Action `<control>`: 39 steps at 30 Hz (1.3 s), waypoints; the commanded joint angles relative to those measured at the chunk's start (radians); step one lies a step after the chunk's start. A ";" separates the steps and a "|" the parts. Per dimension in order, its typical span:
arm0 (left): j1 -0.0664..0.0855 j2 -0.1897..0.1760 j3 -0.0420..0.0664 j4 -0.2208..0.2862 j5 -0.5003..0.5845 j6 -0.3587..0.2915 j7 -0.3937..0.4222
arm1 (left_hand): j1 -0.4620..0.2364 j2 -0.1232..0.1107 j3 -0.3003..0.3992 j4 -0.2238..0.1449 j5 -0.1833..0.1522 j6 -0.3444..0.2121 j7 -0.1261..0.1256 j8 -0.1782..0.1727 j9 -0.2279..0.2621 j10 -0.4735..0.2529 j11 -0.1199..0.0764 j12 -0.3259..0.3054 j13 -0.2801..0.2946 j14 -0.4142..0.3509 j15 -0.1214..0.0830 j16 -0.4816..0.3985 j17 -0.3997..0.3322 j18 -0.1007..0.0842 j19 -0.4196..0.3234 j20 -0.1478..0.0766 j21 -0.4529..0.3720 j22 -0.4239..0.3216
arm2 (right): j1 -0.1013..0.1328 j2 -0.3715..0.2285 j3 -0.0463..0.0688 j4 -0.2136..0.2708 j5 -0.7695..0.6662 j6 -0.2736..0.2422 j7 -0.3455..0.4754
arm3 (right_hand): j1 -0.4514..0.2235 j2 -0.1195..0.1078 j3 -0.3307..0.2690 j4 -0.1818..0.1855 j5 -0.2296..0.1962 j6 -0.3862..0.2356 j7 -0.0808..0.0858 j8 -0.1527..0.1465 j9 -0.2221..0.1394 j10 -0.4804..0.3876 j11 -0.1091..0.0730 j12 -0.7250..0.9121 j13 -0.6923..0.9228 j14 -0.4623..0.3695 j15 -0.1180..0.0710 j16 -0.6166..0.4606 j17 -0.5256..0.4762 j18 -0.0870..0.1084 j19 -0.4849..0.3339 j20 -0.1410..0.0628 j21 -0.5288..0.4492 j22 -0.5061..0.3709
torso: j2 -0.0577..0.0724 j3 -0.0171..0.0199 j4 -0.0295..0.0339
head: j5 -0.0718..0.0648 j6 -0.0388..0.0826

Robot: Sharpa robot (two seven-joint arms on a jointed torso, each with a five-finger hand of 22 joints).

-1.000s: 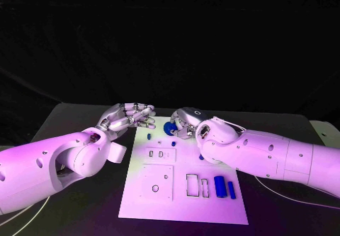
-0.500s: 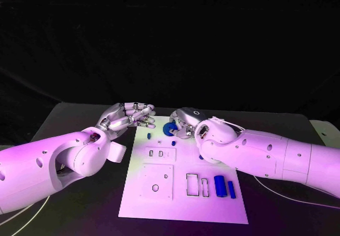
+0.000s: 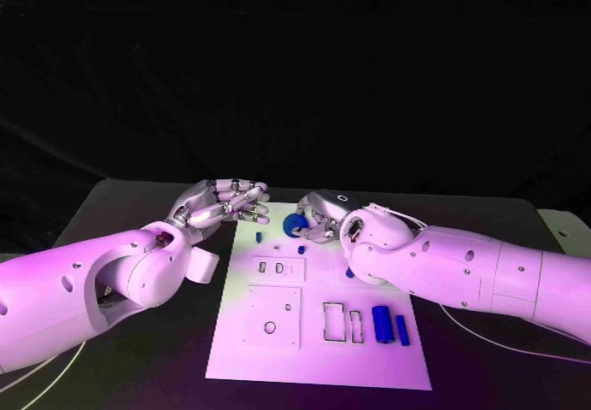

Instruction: Assemble the parts on the task board

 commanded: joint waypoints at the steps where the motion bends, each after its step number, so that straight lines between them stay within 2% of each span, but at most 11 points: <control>1: 0.000 0.001 0.001 0.002 0.003 0.005 0.005 | 0.001 0.006 0.005 0.002 0.004 0.006 0.029 -0.002 -0.002 0.003 0.005 -0.005 0.001 -0.005 0.000 -0.003 0.001 0.012 -0.004 -0.001 0.000 -0.002 | 0.000 -0.004 0.000 0.001 0.014 0.051 -0.004 | -0.010 0.002 0.000 0.008 -0.008 0.008 -0.002 -0.002 0.000 -0.001 0.002 -0.004 0.120 0.090 0.010 0.002 0.205 -0.014 0.103 0.005 0.004 0.263 | 0.000 0.0000 0.0000 | 0.000 -0.001; 11: 0.001 0.000 0.001 0.001 0.006 0.002 0.005 | 0.001 0.006 0.006 0.002 0.004 0.006 0.029 -0.003 -0.002 0.003 0.005 -0.005 0.001 -0.005 0.000 -0.003 0.002 0.012 -0.004 -0.001 0.000 -0.002 | 0.000 -0.014 0.000 0.006 0.030 0.048 -0.004 | -0.012 0.004 -0.004 0.016 -0.009 0.014 -0.003 0.000 0.001 0.002 0.001 -0.001 0.123 0.090 0.009 0.003 0.206 -0.014 0.103 0.005 0.004 0.263 | 0.000 -0.0006 0.0009 | 0.003 -0.003; 15: 0.001 0.000 0.001 0.000 0.006 0.001 0.006 | 0.001 0.006 0.006 0.002 0.004 0.006 0.029 -0.003 -0.002 0.003 0.005 -0.005 0.001 -0.005 0.000 -0.003 0.002 0.012 -0.004 -0.001 0.000 -0.002 | 0.000 -0.020 0.000 0.009 0.027 0.024 -0.004 | -0.009 0.007 -0.005 0.019 -0.003 0.017 -0.003 0.000 0.001 0.002 0.001 -0.001 0.123 0.090 0.009 0.002 0.205 -0.014 0.103 0.005 0.004 0.263 | -0.001 -0.0005 0.0001 | 0.003 -0.001; 20: 0.000 0.000 0.000 -0.002 0.006 0.001 0.006 | 0.001 0.006 0.006 0.002 0.004 0.006 0.029 -0.003 -0.002 0.003 0.005 -0.005 0.001 -0.005 0.000 -0.003 0.002 0.012 -0.004 -0.001 0.000 -0.002 | 0.000 -0.035 0.000 0.021 0.035 -0.047 0.015 | 0.003 0.007 -0.004 0.017 0.009 0.015 -0.003 -0.005 0.000 0.003 0.001 0.000 0.123 0.090 0.008 0.002 0.205 -0.014 0.103 0.004 0.004 0.263 | -0.002 0.0003 -0.0017 | 0.002 0.000; 24: 0.000 0.000 0.000 -0.008 0.009 0.002 0.008 | 0.000 0.006 0.006 0.003 0.004 0.006 0.029 -0.004 -0.002 0.003 0.005 -0.005 0.001 -0.005 0.000 -0.004 0.003 0.011 -0.004 -0.001 0.000 -0.002 | 0.000 -0.068 0.000 0.046 0.074 -0.125 0.063 | 0.019 0.008 -0.001 0.011 0.014 0.013 -0.002 -0.009 -0.001 0.004 0.001 0.001 0.124 0.089 0.008 0.001 0.201 -0.014 0.103 0.004 0.004 0.263 | -0.006 0.0002 -0.0030 | -0.001 0.012; 28: -0.001 0.002 -0.001 -0.025 0.012 0.005 0.012 | 0.000 0.006 0.006 0.003 0.004 0.006 0.029 -0.004 -0.002 0.003 0.005 -0.005 0.001 -0.005 0.000 -0.004 0.003 0.011 -0.004 -0.001 0.000 -0.002 | 0.007 -0.133 0.002 0.094 0.201 -0.178 0.173 | 0.038 0.013 0.006 0.003 0.027 0.017 -0.002 -0.011 -0.001 -0.002 0.001 -0.006 0.118 0.087 0.008 -0.003 0.192 -0.014 0.103 0.004 0.004 0.263 | -0.015 0.0016 -0.0084 | 0.001 0.013; 30: -0.001 0.005 -0.002 -0.037 0.013 0.009 0.017 | -0.001 0.005 0.006 0.003 0.004 0.006 0.029 -0.004 -0.002 0.002 0.005 -0.005 0.001 -0.005 0.000 -0.004 0.004 0.011 -0.004 0.000 0.000 -0.002 | 0.014 -0.170 0.003 0.115 0.296 -0.164 0.247 | 0.054 0.013 0.011 -0.007 0.032 0.023 -0.003 -0.011 0.000 -0.006 0.000 -0.010 0.115 0.086 0.007 -0.004 0.191 -0.014 0.103 0.004 0.004 0.263 | -0.019 0.0035 -0.0118 | -0.001 0.013; 32: -0.002 0.008 -0.003 -0.051 0.013 0.015 0.023 | -0.016 -0.010 -0.005 0.009 0.004 0.005 0.028 -0.006 -0.003 0.002 0.005 -0.005 0.001 -0.004 0.001 -0.005 0.009 0.011 -0.005 0.000 0.000 -0.002 | 0.023 -0.216 0.003 0.131 0.410 -0.108 0.346 | 0.075 0.007 0.015 -0.023 0.036 0.031 -0.006 -0.010 0.001 -0.009 -0.003 -0.013 0.112 0.084 0.005 -0.007 0.185 -0.014 0.103 0.002 0.004 0.263 | -0.025 0.0060 -0.0158 | -0.004 0.010; 34: -0.002 0.012 -0.005 -0.064 0.010 0.025 0.029 | -0.033 -0.023 -0.019 0.018 0.004 0.009 0.023 -0.005 -0.002 0.006 0.002 -0.003 0.002 -0.001 0.000 -0.005 0.014 0.012 -0.004 0.001 0.000 -0.003 | 0.028 -0.265 0.004 0.146 0.491 -0.048 0.417 | 0.112 -0.002 0.023 -0.051 0.036 0.023 -0.018 -0.015 -0.001 -0.022 -0.012 -0.027 0.100 0.081 -0.003 -0.012 0.175 -0.013 0.100 -0.003 0.001 0.261 | -0.030 0.0071 -0.0175 | -0.006 0.011; 39: -0.004 0.017 -0.007 -0.082 -0.007 0.049 0.037 | -0.043 -0.033 -0.033 0.023 0.004 0.027 0.006 0.003 0.003 0.029 -0.010 0.003 0.005 0.003 -0.007 -0.006 0.025 0.014 -0.002 -0.002 0.000 -0.005 | 0.033 -0.364 0.004 0.155 0.604 0.047 0.496 | 0.150 -0.021 0.020 -0.086 0.059 0.009 -0.044 -0.024 -0.002 -0.021 -0.037 -0.030 0.098 0.082 -0.025 -0.012 0.177 -0.013 0.101 -0.022 0.002 0.261 | -0.038 0.0117 -0.0232 | -0.009 0.012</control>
